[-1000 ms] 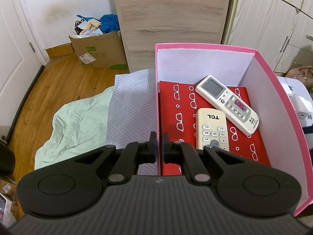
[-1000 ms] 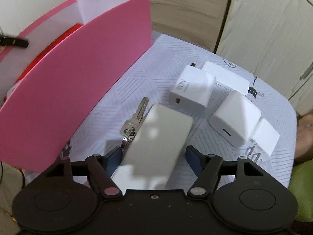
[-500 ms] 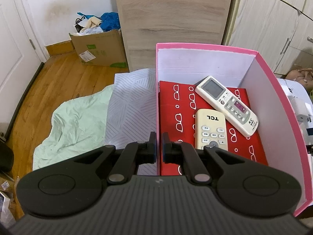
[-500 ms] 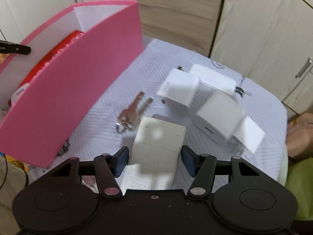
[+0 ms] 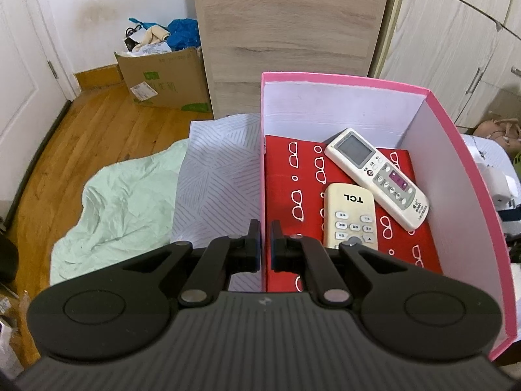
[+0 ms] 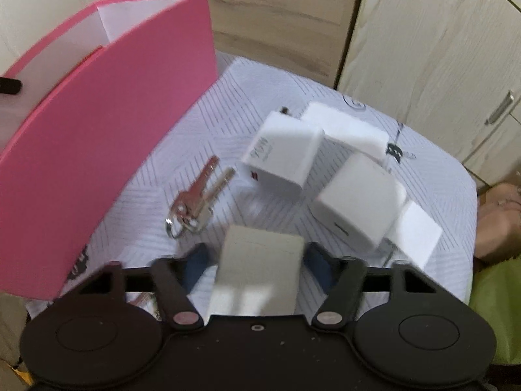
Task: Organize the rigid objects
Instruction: 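Lift the white universal remote and carry it over the pink box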
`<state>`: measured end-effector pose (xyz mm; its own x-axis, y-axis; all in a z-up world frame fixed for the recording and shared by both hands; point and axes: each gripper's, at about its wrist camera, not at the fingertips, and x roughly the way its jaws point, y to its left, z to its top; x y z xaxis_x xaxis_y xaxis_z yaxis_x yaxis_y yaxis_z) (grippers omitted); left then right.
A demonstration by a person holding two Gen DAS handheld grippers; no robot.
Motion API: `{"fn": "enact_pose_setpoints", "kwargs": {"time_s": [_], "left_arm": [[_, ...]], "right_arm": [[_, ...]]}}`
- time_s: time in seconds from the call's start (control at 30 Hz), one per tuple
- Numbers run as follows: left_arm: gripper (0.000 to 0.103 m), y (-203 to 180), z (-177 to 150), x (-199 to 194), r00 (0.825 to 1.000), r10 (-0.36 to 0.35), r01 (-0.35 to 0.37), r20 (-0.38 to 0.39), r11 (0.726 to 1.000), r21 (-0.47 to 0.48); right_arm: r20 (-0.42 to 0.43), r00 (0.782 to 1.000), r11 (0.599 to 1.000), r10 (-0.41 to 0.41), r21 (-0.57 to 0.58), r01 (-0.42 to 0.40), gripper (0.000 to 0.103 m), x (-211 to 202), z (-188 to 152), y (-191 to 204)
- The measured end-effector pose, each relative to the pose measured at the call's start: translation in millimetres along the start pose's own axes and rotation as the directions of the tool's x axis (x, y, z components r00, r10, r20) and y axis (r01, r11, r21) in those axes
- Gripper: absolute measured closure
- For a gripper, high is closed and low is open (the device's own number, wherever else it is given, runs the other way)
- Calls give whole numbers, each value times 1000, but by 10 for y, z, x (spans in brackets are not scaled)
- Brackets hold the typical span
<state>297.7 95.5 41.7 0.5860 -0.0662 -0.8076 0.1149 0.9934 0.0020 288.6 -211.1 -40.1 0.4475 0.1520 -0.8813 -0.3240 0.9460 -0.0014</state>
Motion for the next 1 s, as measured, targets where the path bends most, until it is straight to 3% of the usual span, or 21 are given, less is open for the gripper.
{"fn": "enact_pose_setpoints", "kwargs": {"time_s": [0.23,0.43,0.67,0.87,1.0], "left_arm": [[99,5,-3,-4,1000,0,0,1,1000,-6],[99,3,3,-10,1000,5,-5,0,1000,-9],[99,29,11,-20,1000,7,-7,-2,1000,-18],[99,26,11,-17,1000,5,-5,-3,1000,-19],[99,22,12,-16,1000,5,-5,-1,1000,-18]], "right_arm": [[115,993,1000,-16,-4,16,44,-433,9,-20],[241,969,998,-57,17,54,44,-903,31,-2],[377,921,992,-96,-38,119,45,-1291,77,221],[488,871,993,-63,-58,104,45,-1613,183,430],[531,847,998,0,-60,38,45,-1773,228,554]]}}
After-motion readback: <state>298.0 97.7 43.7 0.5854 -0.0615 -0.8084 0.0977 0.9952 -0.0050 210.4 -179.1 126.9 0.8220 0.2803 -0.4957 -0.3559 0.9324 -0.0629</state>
